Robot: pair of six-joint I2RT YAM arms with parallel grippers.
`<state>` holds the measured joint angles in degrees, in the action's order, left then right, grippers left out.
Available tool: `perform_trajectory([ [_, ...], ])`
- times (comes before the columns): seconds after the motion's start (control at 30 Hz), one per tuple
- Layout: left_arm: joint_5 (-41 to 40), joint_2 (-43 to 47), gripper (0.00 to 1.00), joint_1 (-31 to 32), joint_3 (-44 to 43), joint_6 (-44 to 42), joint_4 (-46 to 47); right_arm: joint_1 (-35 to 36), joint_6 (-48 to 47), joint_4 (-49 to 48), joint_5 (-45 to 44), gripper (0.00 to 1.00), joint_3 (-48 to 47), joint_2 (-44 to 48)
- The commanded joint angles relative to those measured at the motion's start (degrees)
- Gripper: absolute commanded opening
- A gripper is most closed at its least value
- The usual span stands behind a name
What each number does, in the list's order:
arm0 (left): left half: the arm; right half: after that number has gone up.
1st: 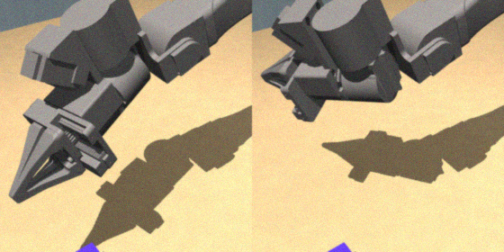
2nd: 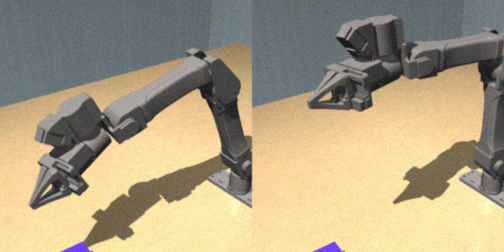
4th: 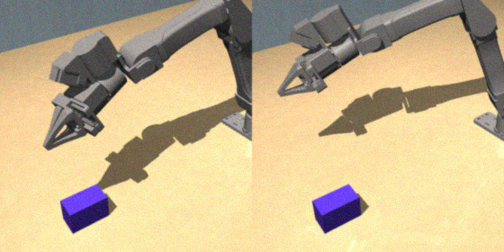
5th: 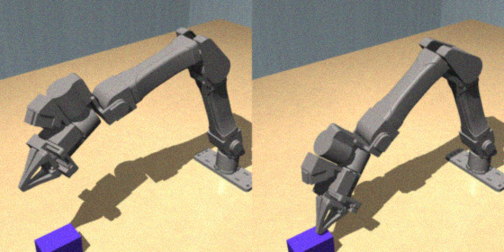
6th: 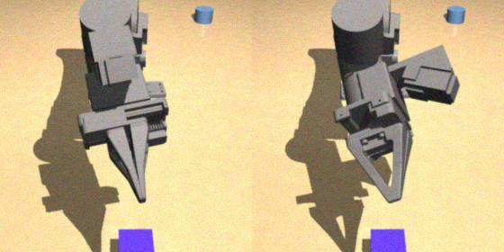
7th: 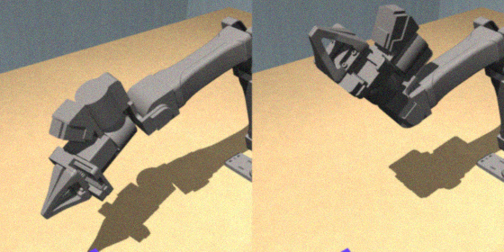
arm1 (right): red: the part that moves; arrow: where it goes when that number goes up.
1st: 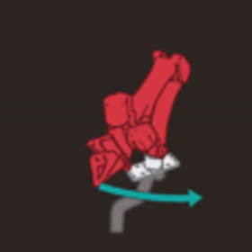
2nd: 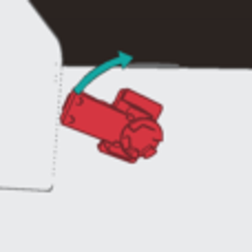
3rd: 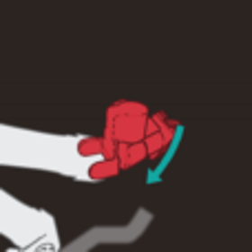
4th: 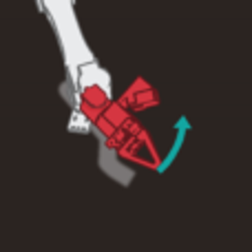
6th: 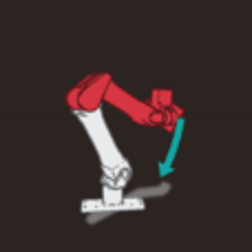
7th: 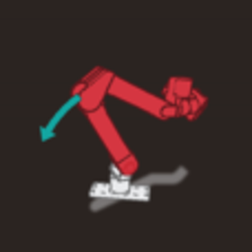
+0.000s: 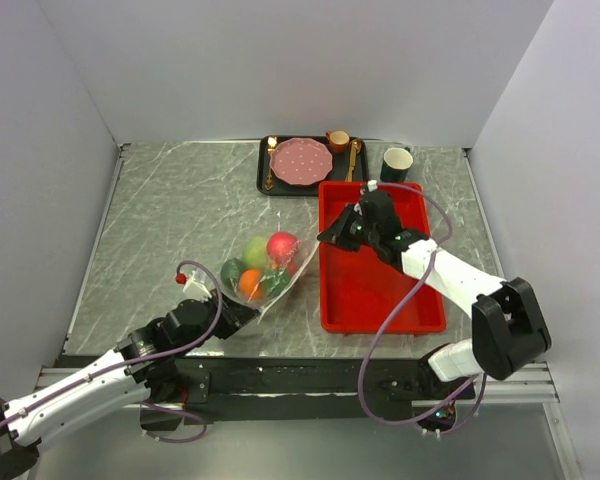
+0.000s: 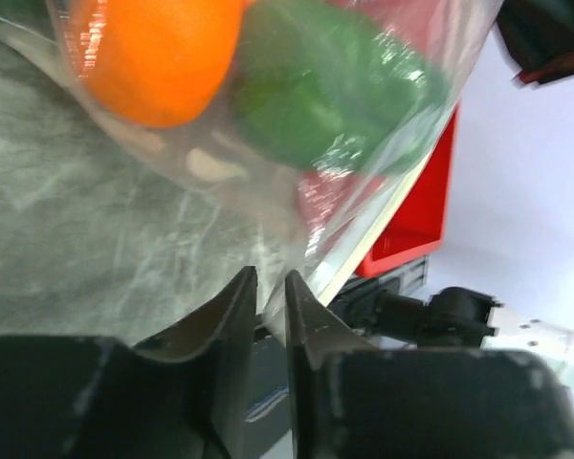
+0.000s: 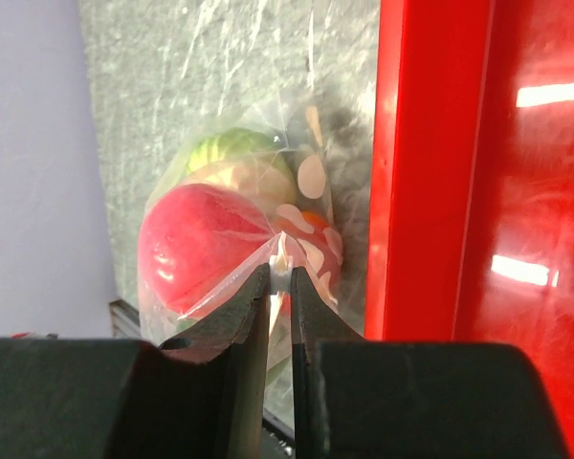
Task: Place the food in the zip-top bag and seal the zipper
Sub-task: Adjust the zipper food storage bag at the center of the board.
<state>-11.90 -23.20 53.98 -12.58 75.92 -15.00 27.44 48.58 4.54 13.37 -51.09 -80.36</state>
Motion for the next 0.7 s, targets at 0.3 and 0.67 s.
perform_trajectory([
  [0.3,-10.5,7.3,0.69,-0.2,-9.6,-3.4,-15.0,-2.2,-13.2,10.4,-10.0,0.07,-13.8,-10.2],
  [0.67,-15.3,5.9,0.86,-0.2,-13.5,-1.7,-18.7,-0.4,-19.6,11.2,1.9,0.05,-25.7,-19.7],
])
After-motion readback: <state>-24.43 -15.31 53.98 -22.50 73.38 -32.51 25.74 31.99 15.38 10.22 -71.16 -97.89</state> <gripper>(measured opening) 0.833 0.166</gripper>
